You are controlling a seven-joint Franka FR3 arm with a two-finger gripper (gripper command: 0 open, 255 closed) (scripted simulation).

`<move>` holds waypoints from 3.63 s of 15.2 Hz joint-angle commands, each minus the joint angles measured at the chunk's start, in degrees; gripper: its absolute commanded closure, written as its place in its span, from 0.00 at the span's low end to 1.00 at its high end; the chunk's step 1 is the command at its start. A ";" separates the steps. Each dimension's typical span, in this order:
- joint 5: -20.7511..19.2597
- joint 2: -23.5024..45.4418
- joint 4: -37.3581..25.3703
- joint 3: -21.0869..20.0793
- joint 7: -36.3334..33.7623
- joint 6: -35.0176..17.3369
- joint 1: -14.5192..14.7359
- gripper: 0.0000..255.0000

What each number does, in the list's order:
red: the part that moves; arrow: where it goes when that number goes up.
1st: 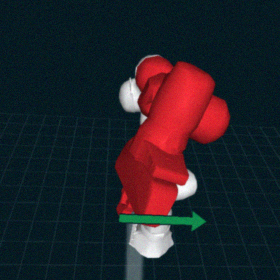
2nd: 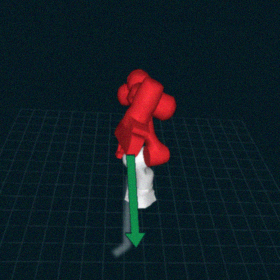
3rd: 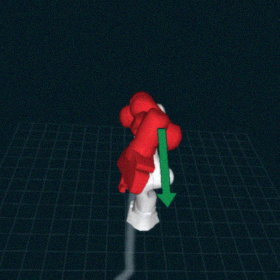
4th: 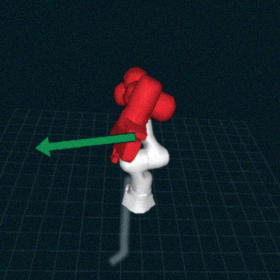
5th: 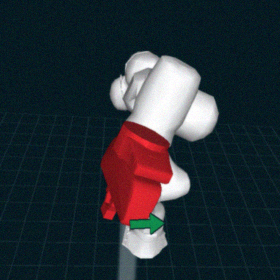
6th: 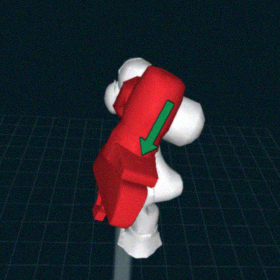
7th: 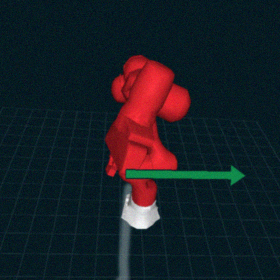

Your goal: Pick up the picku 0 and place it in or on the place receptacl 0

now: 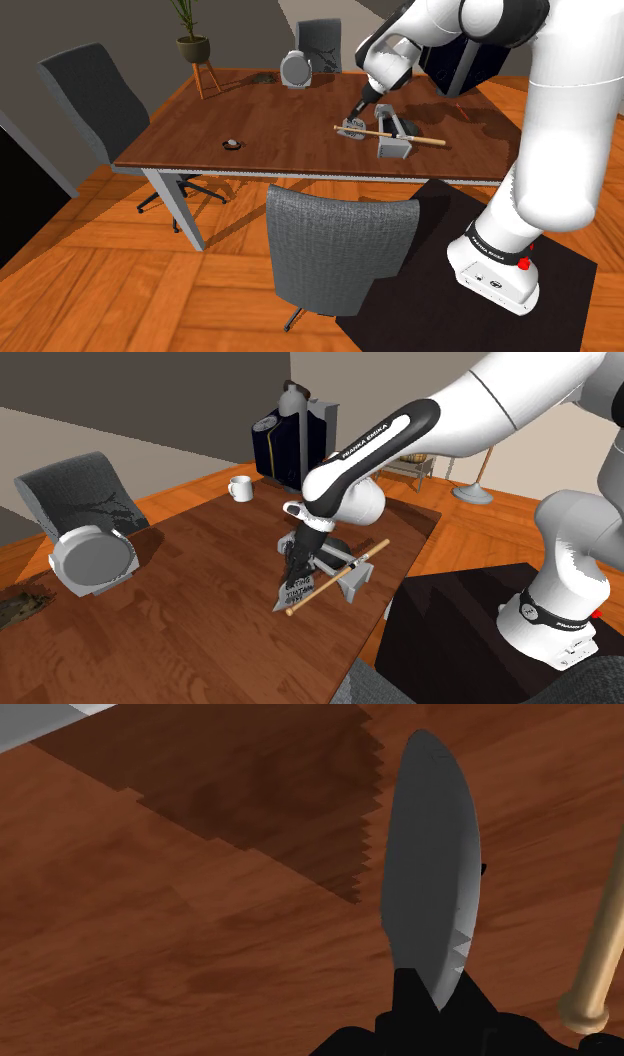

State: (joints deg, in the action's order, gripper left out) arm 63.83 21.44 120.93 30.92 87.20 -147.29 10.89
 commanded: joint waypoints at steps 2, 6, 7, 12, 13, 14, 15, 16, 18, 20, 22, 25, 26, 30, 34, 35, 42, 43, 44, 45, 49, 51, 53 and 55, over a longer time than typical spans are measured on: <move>-2.61 -1.78 0.37 1.06 -2.23 0.51 0.83 1.00; -6.43 -4.23 0.62 2.54 -5.56 1.36 2.01 1.00; -7.40 -4.83 0.65 2.90 -6.39 1.58 2.29 1.00; -12.22 -7.79 0.60 4.59 -10.57 2.84 3.62 1.00; -13.18 -8.36 0.55 4.90 -11.40 3.12 3.87 1.00; -14.14 -8.94 0.49 5.20 -12.23 3.40 4.10 1.00; -15.09 -9.50 0.41 5.49 -13.06 3.70 4.33 1.00; -16.04 -10.06 0.32 5.77 -13.88 4.00 4.55 1.00; -17.92 -11.16 0.09 6.29 -15.52 4.64 4.97 1.00; -19.52 -12.09 -0.15 6.70 -16.91 5.22 5.29 1.00; -20.82 -13.85 0.76 8.03 -15.57 6.52 4.10 1.00; -22.76 -16.14 1.59 10.05 -13.58 8.74 2.20 1.00; -23.39 -16.80 1.72 10.73 -12.90 9.56 1.52 1.00; -25.57 -18.80 1.48 13.43 -10.03 13.23 -1.33 1.00; -27.00 -19.63 0.03 16.22 -6.78 17.55 -4.30 1.00; -27.21 -19.62 -0.52 16.93 -5.88 18.74 -5.08 1.00; -23.60 -16.82 -0.13 17.86 -0.74 18.96 -6.78 1.00; -22.79 -16.27 0.13 17.77 0.00 18.63 -6.89 1.00; -21.97 -15.70 0.36 17.65 0.76 18.31 -7.02 1.00; -21.14 -15.12 0.59 17.53 1.52 18.01 -7.16 1.00; -17.69 -12.70 1.35 16.89 4.60 16.93 -7.81 1.00; -15.92 -11.45 1.64 16.47 6.16 16.45 -8.23 1.00; -14.13 -10.17 1.89 16.01 7.72 16.01 -8.66 1.00; -12.33 -8.86 2.08 15.52 9.29 15.62 -9.11 1.00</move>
State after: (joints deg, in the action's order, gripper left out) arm 50.64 11.02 122.19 46.91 95.47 -131.76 2.09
